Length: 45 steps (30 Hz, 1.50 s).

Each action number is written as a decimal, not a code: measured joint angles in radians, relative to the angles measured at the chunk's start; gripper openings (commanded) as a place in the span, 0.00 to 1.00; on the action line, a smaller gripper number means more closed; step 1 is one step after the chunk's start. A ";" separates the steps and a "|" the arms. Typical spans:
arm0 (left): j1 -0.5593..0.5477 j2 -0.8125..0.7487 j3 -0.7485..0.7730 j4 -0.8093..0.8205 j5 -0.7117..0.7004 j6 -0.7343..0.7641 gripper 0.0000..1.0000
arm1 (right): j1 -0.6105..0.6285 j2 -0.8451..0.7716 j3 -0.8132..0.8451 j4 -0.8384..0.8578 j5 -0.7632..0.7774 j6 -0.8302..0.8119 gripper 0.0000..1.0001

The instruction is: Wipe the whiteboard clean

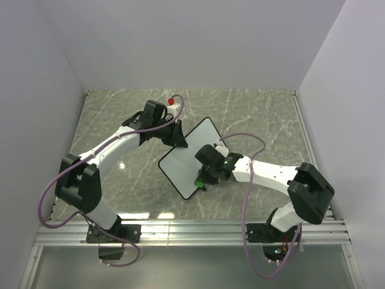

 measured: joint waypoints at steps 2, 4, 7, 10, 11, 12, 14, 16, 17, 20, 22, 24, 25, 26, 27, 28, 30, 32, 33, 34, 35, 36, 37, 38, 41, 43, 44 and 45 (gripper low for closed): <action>-0.004 -0.001 0.000 -0.003 0.000 -0.002 0.00 | 0.000 -0.005 0.046 -0.059 0.050 -0.018 0.00; -0.007 -0.004 0.000 -0.005 -0.003 -0.007 0.00 | -0.005 -0.023 0.103 -0.114 0.103 -0.031 0.00; -0.008 -0.006 0.000 -0.008 -0.008 -0.008 0.00 | -0.027 -0.100 0.217 -0.203 0.190 -0.045 0.00; -0.008 -0.008 0.001 -0.013 -0.011 -0.008 0.09 | -0.104 -0.195 0.314 -0.286 0.262 -0.040 0.00; -0.008 -0.008 0.002 -0.016 -0.013 -0.008 0.25 | -0.145 -0.220 0.325 -0.307 0.274 -0.037 0.00; -0.009 -0.008 0.004 -0.018 -0.019 -0.007 0.34 | -0.195 -0.241 0.320 -0.322 0.283 -0.040 0.00; -0.011 -0.008 0.006 -0.040 -0.058 0.003 0.55 | -0.289 -0.271 0.274 -0.335 0.285 -0.050 0.00; -0.010 -0.008 0.006 -0.069 -0.090 0.008 0.64 | -0.381 -0.279 0.194 -0.341 0.275 -0.068 0.03; -0.008 -0.008 0.006 -0.077 -0.103 0.009 0.71 | -0.419 -0.275 0.152 -0.346 0.259 -0.076 0.05; -0.009 -0.008 0.014 -0.109 -0.128 0.009 0.80 | -0.494 -0.245 0.062 -0.359 0.224 -0.103 0.12; -0.009 -0.008 0.029 -0.127 -0.138 0.009 0.83 | -0.511 -0.226 0.034 -0.359 0.204 -0.120 0.20; -0.009 -0.008 0.053 -0.143 -0.152 0.008 0.88 | -0.512 -0.211 0.026 -0.351 0.187 -0.131 0.37; -0.009 -0.008 0.068 -0.152 -0.158 0.008 0.90 | -0.512 -0.207 0.022 -0.341 0.181 -0.134 0.43; -0.009 -0.008 0.080 -0.158 -0.162 0.008 0.94 | -0.512 -0.204 0.016 -0.332 0.175 -0.140 0.51; -0.009 -0.008 0.095 -0.163 -0.167 0.007 0.96 | -0.512 -0.201 0.009 -0.322 0.172 -0.144 0.68; -0.009 -0.008 0.106 -0.167 -0.171 0.005 0.99 | -0.512 -0.199 -0.003 -0.309 0.168 -0.144 0.77; -0.009 -0.009 0.131 -0.179 -0.184 0.002 0.99 | -0.512 -0.192 -0.032 -0.294 0.161 -0.154 0.93; -0.009 -0.009 0.162 -0.201 -0.200 -0.001 0.99 | -0.512 -0.183 -0.063 -0.283 0.152 -0.164 1.00; -0.009 -0.009 0.179 -0.212 -0.209 -0.003 0.99 | -0.512 -0.180 -0.077 -0.277 0.150 -0.172 1.00; -0.009 -0.010 0.201 -0.224 -0.219 -0.007 1.00 | -0.513 -0.178 -0.089 -0.277 0.146 -0.177 1.00; -0.009 -0.010 0.218 -0.229 -0.232 -0.013 0.99 | -0.513 -0.178 -0.098 -0.277 0.142 -0.183 1.00; -0.009 -0.013 0.229 -0.230 -0.243 -0.016 0.99 | -0.513 -0.179 -0.100 -0.278 0.138 -0.192 1.00; -0.009 -0.018 0.237 -0.230 -0.255 -0.020 0.99 | -0.513 -0.183 -0.100 -0.272 0.130 -0.204 1.00; -0.009 -0.025 0.240 -0.230 -0.270 -0.025 0.99 | -0.513 -0.190 -0.100 -0.268 0.124 -0.214 1.00; -0.010 -0.043 0.240 -0.234 -0.317 -0.044 0.99 | -0.513 -0.241 -0.083 -0.282 0.114 -0.237 1.00; -0.010 -0.059 0.240 -0.234 -0.366 -0.061 0.99 | -0.513 -0.284 -0.035 -0.303 0.102 -0.251 1.00; -0.010 -0.066 0.240 -0.234 -0.388 -0.069 0.99 | -0.513 -0.309 -0.005 -0.308 0.093 -0.261 1.00; -0.010 -0.079 0.240 -0.233 -0.417 -0.079 0.99 | -0.513 -0.339 0.033 -0.314 0.077 -0.277 1.00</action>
